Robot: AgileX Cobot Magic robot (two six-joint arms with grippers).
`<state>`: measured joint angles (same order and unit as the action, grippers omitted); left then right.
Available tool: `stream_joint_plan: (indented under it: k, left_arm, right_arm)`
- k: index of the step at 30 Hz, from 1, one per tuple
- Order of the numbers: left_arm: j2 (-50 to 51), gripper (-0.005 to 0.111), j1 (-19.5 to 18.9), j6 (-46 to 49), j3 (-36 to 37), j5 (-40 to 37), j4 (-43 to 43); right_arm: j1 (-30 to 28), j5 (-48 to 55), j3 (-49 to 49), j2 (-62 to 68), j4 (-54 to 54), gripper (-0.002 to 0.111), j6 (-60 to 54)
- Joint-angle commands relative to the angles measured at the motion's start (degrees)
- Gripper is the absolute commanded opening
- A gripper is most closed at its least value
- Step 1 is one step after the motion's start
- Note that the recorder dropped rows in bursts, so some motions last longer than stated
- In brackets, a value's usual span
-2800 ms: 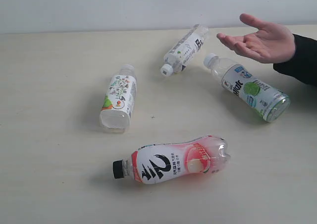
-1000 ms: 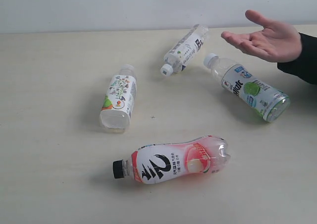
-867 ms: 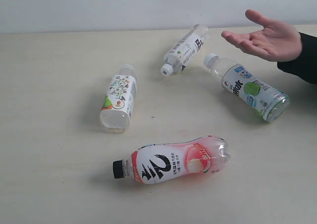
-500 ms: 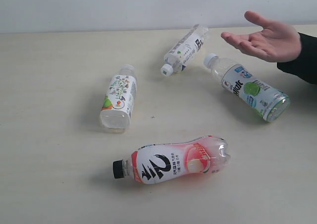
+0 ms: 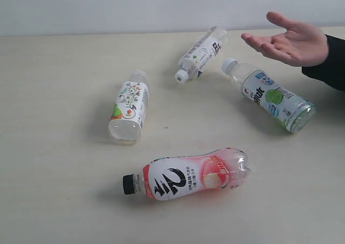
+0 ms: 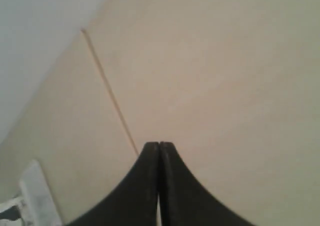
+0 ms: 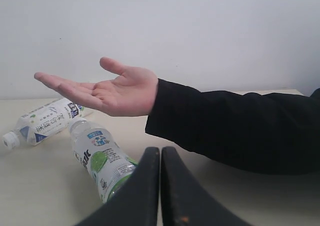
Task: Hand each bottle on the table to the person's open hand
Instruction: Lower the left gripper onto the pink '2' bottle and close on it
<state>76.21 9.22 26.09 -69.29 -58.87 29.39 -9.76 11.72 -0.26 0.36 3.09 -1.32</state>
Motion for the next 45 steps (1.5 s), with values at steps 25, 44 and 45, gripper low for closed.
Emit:
stream_joint_plan:
  k: [25, 44, 45]
  left_arm:
    - [25.55, 0.076, 49.77, 2.81, -2.20, 12.79, -27.61]
    - [34.31, 0.076, 50.77, -0.17, -2.20, 17.41, -25.34]
    - [34.52, 0.076, 50.77, -0.17, -2.20, 17.41, -25.34]
  right_arm:
    - [-0.27, -0.22, 0.26, -0.36, -0.23, 0.001, 0.02]
    - [-0.27, -0.22, 0.26, -0.36, -0.23, 0.001, 0.02]
    - [-0.27, -0.22, 0.26, -0.36, -0.23, 0.001, 0.02]
